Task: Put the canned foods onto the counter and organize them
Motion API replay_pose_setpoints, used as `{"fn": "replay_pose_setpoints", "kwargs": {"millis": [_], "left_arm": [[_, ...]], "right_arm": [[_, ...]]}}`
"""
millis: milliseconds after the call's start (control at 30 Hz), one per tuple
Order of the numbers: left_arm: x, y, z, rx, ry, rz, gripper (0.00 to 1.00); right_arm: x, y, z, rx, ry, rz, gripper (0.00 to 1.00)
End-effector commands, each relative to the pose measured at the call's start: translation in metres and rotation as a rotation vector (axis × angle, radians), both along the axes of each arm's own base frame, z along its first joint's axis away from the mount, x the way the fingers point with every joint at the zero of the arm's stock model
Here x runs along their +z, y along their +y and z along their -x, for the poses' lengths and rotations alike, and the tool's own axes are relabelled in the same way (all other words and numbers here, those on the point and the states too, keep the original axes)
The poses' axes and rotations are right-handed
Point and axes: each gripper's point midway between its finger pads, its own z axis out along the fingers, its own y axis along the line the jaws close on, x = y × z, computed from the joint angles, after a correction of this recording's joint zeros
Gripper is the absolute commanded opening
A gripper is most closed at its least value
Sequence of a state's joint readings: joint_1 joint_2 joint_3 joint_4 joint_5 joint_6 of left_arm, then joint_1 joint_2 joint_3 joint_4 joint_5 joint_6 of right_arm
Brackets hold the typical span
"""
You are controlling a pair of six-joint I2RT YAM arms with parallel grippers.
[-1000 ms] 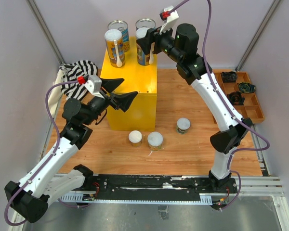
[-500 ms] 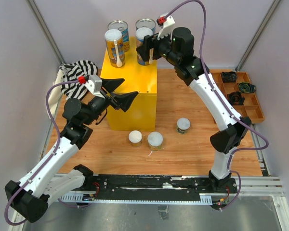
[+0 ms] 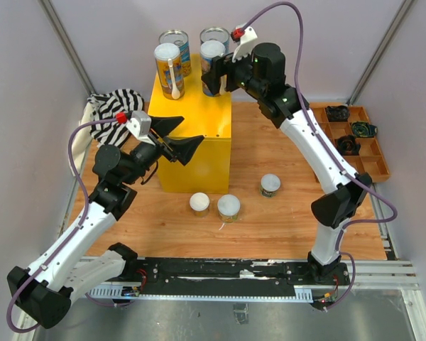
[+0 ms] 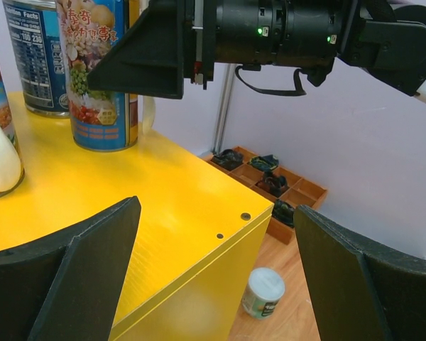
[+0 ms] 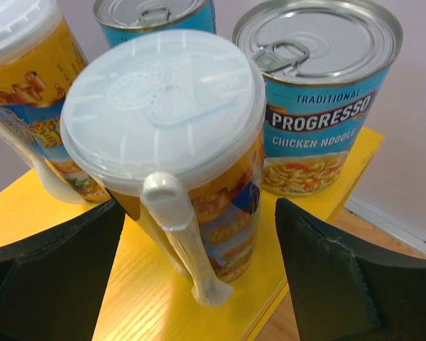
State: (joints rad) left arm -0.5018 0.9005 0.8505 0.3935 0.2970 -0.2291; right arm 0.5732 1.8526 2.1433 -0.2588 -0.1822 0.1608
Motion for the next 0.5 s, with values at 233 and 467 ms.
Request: {"fn": "replay_pose_setpoints", "kwargs": {"millis": [233,467], "left_arm": [[0.005,-0.004,0.006,-0.025,-0.001,0.001,0.94],[0.002,-0.006,0.007,-0.037,0.022,-0.02,0.94]], "right_arm": [[0.017,-0.022,0.021,-0.019,-0.029,-0.015,0.89],[0.01,-0.031,0.045,-0.011,-0.022,0.014,0.9]]}}
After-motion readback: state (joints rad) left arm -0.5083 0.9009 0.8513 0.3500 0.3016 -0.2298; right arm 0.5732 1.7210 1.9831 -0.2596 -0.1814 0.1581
